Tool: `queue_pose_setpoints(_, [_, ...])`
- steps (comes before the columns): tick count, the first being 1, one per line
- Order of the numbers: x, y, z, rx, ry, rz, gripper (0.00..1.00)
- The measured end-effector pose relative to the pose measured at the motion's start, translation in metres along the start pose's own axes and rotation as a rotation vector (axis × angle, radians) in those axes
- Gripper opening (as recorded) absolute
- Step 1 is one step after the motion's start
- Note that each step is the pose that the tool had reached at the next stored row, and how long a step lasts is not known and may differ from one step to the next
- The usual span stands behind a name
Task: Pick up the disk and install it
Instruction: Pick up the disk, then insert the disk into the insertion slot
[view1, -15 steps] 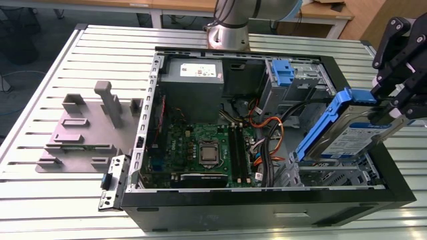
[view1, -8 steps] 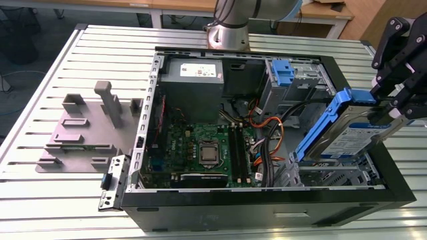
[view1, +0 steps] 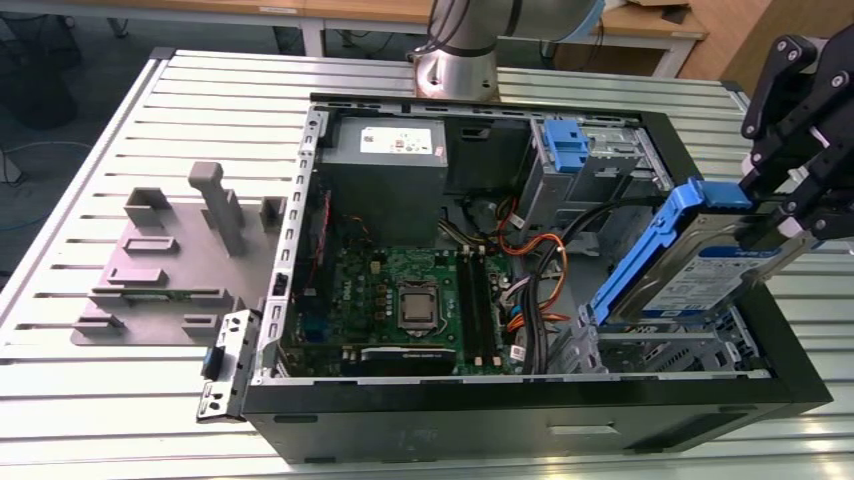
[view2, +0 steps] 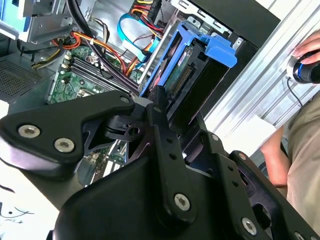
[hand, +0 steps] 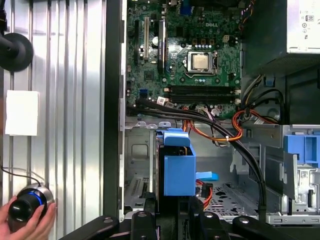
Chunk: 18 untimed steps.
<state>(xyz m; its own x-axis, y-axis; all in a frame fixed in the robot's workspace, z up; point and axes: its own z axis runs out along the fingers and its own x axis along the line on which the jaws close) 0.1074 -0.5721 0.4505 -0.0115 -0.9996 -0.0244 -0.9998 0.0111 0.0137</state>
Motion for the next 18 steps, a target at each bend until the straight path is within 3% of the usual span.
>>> queue_pose_setpoints(18, [0.0005, -0.0001, 0.0063, 0.0, 0.0, 0.002, 0.35])
